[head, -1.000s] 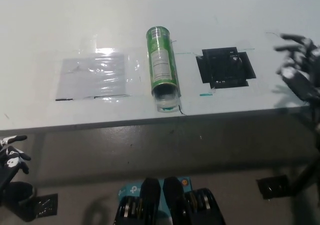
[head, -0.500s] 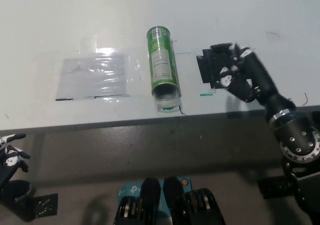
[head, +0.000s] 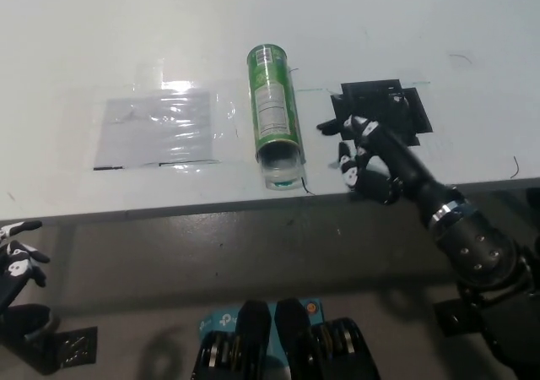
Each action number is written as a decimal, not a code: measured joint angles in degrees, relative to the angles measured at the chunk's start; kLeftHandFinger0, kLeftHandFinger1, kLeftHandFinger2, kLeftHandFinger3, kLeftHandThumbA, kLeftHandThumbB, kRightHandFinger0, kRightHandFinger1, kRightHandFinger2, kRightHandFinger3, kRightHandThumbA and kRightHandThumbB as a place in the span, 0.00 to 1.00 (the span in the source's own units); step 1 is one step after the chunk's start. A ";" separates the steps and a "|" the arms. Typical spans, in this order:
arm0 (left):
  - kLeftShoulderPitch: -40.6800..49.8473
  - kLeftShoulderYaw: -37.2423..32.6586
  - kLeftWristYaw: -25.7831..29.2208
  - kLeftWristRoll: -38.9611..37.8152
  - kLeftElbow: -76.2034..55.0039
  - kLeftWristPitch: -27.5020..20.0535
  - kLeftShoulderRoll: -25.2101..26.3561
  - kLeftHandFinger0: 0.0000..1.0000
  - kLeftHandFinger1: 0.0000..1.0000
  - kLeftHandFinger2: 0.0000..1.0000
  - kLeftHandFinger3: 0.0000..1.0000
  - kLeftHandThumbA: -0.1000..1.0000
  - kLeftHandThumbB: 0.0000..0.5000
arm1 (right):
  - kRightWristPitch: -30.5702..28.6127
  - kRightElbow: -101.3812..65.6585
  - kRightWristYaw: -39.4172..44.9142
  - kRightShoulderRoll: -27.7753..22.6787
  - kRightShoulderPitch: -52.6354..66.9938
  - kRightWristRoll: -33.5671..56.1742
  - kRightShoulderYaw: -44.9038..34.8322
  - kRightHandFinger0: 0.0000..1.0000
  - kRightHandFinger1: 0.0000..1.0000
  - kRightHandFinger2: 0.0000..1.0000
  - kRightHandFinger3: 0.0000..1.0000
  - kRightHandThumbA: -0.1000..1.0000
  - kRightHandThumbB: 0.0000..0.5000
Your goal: The robot uses its right hand finger to pull out the chips tray kept inside a container in the middle of the desk
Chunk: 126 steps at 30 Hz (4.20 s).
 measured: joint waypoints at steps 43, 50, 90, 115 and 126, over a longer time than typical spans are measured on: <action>-2.97 0.63 -0.01 -0.13 -0.56 1.99 2.26 0.36 0.32 0.39 0.64 0.00 0.20 | -11.47 14.59 0.28 0.63 -2.94 -14.49 6.77 0.10 0.21 0.74 0.77 0.00 0.43; -3.85 0.84 0.00 -0.16 -0.56 2.49 2.57 0.36 0.32 0.39 0.64 0.00 0.20 | -13.42 14.95 -0.86 1.46 -1.00 -15.19 7.44 0.18 0.24 0.73 0.77 0.00 0.44; -3.94 1.20 -0.02 -0.29 -0.47 3.34 2.66 0.35 0.32 0.37 0.62 0.00 0.23 | -5.09 -8.38 -0.79 3.62 18.33 -17.10 4.62 0.01 0.02 0.76 0.77 0.00 0.37; -2.97 1.09 -0.03 -0.09 -0.47 3.21 2.60 0.34 0.30 0.34 0.59 0.00 0.21 | -3.05 -10.15 1.75 3.67 14.44 -14.90 -0.25 0.06 0.10 1.00 1.00 0.00 0.44; -2.06 1.07 -0.02 -0.09 -0.35 2.75 2.53 0.34 0.29 0.34 0.58 0.00 0.23 | -1.03 -17.84 2.57 0.02 18.66 -10.39 -10.88 0.00 0.00 1.00 1.00 0.00 0.53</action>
